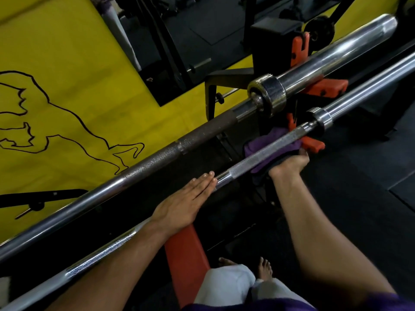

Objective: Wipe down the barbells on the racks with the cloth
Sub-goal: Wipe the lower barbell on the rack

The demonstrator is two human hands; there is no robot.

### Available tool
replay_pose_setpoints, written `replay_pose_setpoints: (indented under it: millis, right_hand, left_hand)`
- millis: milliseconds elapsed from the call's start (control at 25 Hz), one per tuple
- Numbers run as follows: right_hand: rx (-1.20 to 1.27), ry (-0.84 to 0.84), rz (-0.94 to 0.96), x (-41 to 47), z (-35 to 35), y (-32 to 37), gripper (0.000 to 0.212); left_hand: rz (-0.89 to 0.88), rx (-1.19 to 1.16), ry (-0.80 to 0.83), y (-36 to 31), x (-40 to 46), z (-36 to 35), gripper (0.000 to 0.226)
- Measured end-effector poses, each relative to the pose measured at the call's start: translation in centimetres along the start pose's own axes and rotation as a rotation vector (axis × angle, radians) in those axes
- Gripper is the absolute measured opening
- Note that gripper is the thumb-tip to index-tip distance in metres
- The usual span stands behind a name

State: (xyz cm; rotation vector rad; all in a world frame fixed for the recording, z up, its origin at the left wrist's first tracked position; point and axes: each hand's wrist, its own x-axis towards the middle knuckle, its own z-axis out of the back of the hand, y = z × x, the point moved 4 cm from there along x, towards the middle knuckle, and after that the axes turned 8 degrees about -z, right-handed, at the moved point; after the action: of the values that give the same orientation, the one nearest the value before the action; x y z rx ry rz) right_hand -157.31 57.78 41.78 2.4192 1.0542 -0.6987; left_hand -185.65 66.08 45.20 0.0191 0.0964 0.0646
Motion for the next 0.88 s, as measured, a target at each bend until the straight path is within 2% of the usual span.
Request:
replay_pose_setpoints:
  millis: [120,240,400,560,680,880]
  right_hand:
    - [-0.084,-0.065,-0.107,-1.3,1.5,-2.0,0.059]
    - [-0.083,-0.055,-0.204,-3.7,2.1,-5.9,0.059]
    - [-0.231,-0.124,-0.342,-6.1,4.3,-10.5,0.064]
    - [-0.189,-0.120,-0.191,-3.8,1.8,-5.4,0.054]
    - [-0.066,-0.103,-0.032,-0.1,0.1,-0.7,0.071]
    - [-0.142,-0.106,-0.023,-0.4,0.4,-0.9,0.066]
  left_hand:
    - [0.007,0.017,-0.023,-0.2,0.1,0.5,0.095]
    - [-0.011,0.045,-0.008,-0.4,0.0,0.5,0.085]
    - [-0.020,0.048,0.016,-0.3,0.0,0.3,0.085]
    - [-0.017,0.017,0.021,-0.3,0.0,0.5,0.098]
    - [-0.017,0.014,0.000,-0.4,0.0,0.5,0.101]
    - [-0.025,0.047,-0.024,-0.3,-0.1,0.3,0.095]
